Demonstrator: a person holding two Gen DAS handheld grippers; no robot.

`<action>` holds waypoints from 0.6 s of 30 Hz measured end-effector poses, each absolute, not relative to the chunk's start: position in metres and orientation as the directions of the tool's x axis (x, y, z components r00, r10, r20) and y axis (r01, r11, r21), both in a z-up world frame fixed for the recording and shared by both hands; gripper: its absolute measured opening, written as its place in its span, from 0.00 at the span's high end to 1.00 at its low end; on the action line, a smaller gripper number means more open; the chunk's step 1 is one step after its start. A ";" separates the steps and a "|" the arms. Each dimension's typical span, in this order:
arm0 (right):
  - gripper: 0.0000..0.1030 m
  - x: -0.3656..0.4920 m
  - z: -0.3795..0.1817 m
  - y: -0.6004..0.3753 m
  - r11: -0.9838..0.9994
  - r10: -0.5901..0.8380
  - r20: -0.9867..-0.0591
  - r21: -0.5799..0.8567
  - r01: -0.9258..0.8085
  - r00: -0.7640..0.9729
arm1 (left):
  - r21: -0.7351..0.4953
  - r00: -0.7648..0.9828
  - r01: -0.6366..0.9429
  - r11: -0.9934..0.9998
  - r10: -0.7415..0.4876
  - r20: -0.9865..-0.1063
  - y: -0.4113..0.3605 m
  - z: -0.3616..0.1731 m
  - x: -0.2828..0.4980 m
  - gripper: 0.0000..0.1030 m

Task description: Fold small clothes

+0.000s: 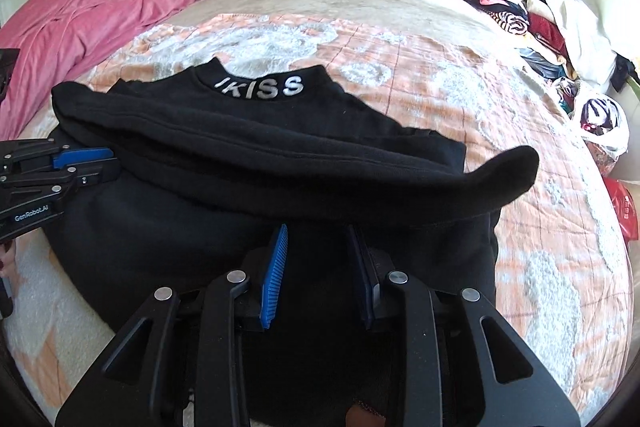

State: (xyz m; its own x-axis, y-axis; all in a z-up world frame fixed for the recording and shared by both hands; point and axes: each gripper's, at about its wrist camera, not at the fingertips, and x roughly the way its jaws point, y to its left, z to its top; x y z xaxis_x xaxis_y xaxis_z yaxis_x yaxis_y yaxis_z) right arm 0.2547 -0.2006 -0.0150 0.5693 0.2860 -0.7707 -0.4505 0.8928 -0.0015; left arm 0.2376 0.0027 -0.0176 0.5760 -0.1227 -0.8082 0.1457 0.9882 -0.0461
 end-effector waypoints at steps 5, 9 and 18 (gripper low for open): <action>0.69 0.268 -0.009 -0.210 0.915 0.240 -0.738 -0.045 -0.401 0.631 | -0.038 0.594 0.124 0.992 -0.105 -0.797 0.005 -0.015 0.260 0.87; 0.69 0.282 -0.005 -0.227 0.942 0.237 -0.717 0.004 -0.336 0.656 | -0.040 0.633 0.066 0.997 -0.073 -0.770 0.015 -0.004 0.280 0.86; 0.67 0.290 0.005 -0.261 0.967 0.197 -0.697 0.023 -0.253 0.690 | -0.130 0.706 -0.071 0.989 -0.042 -0.707 0.076 0.030 0.276 0.86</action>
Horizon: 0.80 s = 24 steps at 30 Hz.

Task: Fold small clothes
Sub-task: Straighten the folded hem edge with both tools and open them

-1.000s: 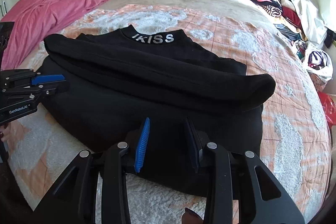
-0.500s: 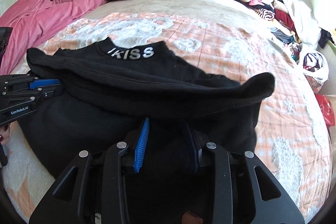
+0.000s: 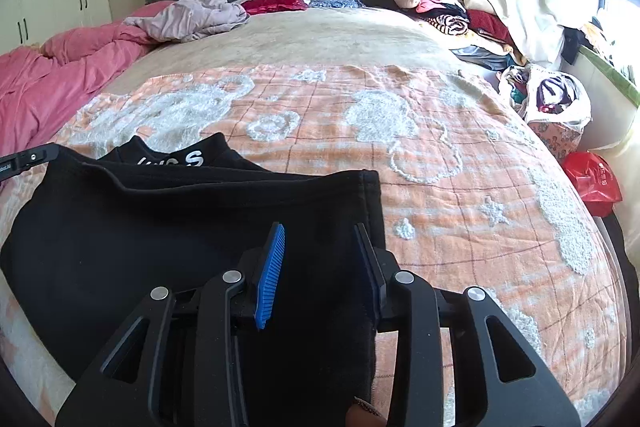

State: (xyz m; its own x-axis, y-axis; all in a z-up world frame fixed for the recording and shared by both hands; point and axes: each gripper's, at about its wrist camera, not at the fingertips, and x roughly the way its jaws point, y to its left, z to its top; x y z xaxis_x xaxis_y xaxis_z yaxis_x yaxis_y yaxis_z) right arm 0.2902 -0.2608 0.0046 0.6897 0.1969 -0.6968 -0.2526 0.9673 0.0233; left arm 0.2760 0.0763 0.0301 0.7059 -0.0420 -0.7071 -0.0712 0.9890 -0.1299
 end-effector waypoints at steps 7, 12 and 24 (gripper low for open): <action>0.58 0.303 0.001 -0.280 0.972 0.193 -0.715 0.044 -0.232 0.672 | -0.155 0.671 -0.175 0.972 0.003 -0.741 0.147 0.017 0.270 0.79; 0.58 0.314 -0.013 -0.283 0.963 0.253 -0.742 0.128 -0.238 0.621 | -0.240 0.611 -0.148 0.959 -0.102 -0.785 0.158 -0.007 0.278 0.76; 0.93 0.310 -0.006 -0.284 0.941 0.327 -0.711 0.180 -0.287 0.623 | -0.263 0.663 -0.096 0.960 -0.136 -0.736 0.146 -0.007 0.274 0.97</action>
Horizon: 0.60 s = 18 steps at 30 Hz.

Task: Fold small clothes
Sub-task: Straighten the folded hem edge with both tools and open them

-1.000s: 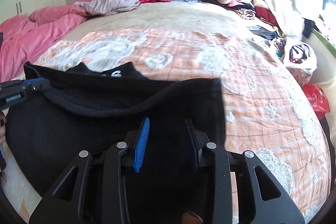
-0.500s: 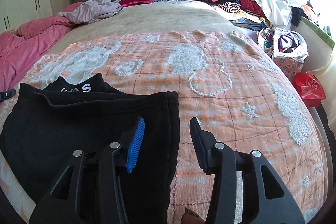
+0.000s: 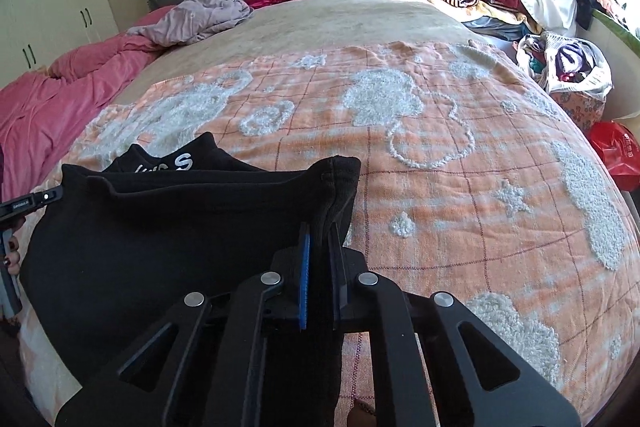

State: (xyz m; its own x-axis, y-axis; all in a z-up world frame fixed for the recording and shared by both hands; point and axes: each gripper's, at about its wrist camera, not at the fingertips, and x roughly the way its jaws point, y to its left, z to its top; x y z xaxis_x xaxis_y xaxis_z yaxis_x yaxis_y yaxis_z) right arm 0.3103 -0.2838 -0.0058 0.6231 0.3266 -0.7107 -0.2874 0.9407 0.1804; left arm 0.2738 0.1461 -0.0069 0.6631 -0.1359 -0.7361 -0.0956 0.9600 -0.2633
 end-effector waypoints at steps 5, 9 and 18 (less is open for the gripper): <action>0.94 0.312 0.009 -0.300 0.929 0.370 -0.652 0.262 -0.261 0.662 | -0.325 0.724 -0.106 0.940 -0.152 -0.673 0.160 0.016 0.265 0.97; 0.94 0.316 0.012 -0.311 0.931 0.359 -0.627 0.296 -0.215 0.692 | -0.324 0.737 -0.131 0.937 -0.127 -0.664 0.163 0.017 0.269 0.97; 0.91 0.327 -0.022 -0.296 0.971 0.240 -0.734 0.180 -0.158 0.635 | -0.232 0.638 -0.204 0.951 -0.051 -0.768 0.155 -0.032 0.285 0.93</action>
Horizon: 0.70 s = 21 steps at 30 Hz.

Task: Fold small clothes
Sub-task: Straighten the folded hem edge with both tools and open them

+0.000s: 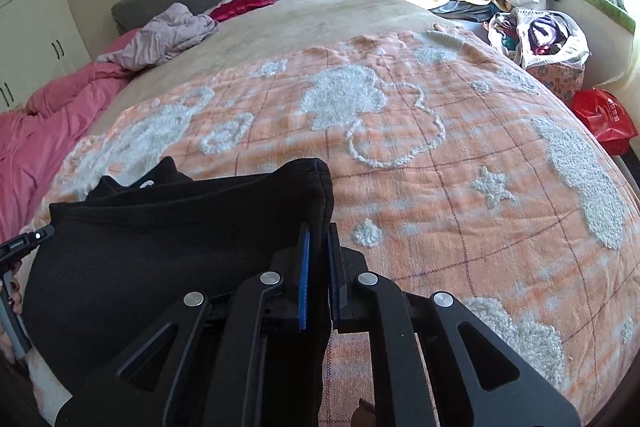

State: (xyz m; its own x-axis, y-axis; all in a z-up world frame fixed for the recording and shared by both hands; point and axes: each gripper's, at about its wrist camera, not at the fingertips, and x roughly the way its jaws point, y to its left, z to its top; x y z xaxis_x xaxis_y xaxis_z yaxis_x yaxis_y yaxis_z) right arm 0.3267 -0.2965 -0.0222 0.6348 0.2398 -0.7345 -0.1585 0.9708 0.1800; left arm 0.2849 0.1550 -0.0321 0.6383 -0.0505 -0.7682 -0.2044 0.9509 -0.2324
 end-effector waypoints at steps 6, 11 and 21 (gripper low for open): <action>0.80 0.320 -0.010 -0.290 0.986 0.155 -0.731 0.076 -0.147 0.664 | -0.127 0.674 -0.205 0.971 0.045 -0.737 0.143 -0.006 0.268 0.92; 0.69 0.305 0.009 -0.276 0.979 0.179 -0.700 0.059 -0.193 0.691 | -0.113 0.728 -0.162 0.980 0.042 -0.684 0.123 0.022 0.246 0.91; 0.56 0.258 0.021 -0.212 0.893 0.349 -0.717 0.059 -0.446 0.604 | -0.059 0.688 0.005 0.998 -0.046 -0.724 0.056 0.012 0.222 0.71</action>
